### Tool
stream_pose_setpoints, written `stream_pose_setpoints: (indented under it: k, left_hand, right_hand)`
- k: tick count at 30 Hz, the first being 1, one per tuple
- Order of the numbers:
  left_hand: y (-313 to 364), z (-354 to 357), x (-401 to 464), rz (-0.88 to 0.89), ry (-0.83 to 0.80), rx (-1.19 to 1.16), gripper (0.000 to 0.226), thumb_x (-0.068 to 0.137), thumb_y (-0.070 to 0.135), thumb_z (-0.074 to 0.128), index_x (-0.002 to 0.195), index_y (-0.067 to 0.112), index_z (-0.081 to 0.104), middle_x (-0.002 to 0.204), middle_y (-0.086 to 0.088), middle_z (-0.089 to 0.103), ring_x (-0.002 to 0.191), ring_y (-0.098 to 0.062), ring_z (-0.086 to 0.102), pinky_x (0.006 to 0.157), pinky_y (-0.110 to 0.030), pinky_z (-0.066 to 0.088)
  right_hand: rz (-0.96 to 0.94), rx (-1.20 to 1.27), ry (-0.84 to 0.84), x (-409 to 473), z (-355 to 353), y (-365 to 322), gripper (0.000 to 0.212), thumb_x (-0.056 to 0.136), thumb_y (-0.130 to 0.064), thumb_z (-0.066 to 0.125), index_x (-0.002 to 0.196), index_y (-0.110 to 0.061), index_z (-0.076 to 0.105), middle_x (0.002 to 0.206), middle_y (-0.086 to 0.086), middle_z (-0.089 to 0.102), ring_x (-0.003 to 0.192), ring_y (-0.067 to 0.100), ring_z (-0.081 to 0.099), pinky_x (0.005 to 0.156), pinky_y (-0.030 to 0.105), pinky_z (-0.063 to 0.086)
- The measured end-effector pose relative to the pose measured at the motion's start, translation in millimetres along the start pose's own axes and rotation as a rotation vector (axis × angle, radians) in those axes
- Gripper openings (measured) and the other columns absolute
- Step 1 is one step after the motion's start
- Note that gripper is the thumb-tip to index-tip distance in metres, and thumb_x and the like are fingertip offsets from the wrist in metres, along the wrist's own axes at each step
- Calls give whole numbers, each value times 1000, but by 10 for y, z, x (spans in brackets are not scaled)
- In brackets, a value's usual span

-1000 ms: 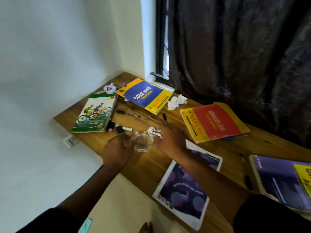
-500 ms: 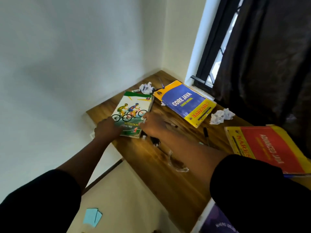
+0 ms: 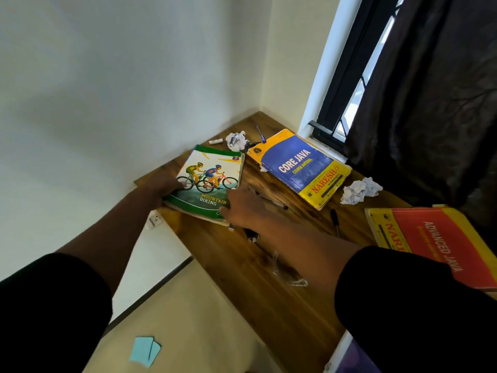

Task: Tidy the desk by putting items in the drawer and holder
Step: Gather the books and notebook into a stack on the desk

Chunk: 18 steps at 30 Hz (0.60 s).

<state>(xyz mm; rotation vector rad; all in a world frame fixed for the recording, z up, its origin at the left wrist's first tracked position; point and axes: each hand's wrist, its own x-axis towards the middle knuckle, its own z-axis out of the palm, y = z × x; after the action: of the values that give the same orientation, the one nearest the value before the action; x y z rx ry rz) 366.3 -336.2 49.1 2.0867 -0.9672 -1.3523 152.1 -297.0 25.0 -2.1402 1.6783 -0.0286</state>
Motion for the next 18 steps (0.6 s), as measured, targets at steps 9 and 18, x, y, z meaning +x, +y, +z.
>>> stream_pose_setpoints:
  k: [9,18]
  left_hand:
    - [245,-92,-493,232,39,-239,23,97,8,65,119,7,57,107,-19,68,77,-25,69,41,-28,54]
    - [-84,142,-1525,305,-188,-430,30,97,13,66,125,9,57,104,-15,76,83,-29,76,56,-32,61]
  right_hand:
    - [95,252,345,-255,-317,124,43,100,-51,50,119,-14,59,118,10,64,109,30,60,73,36,49]
    - [432,1364,129,-954,-613,245,32,93,-13,69,121,-9,54,114,15,71,94,29,74,70,41,62]
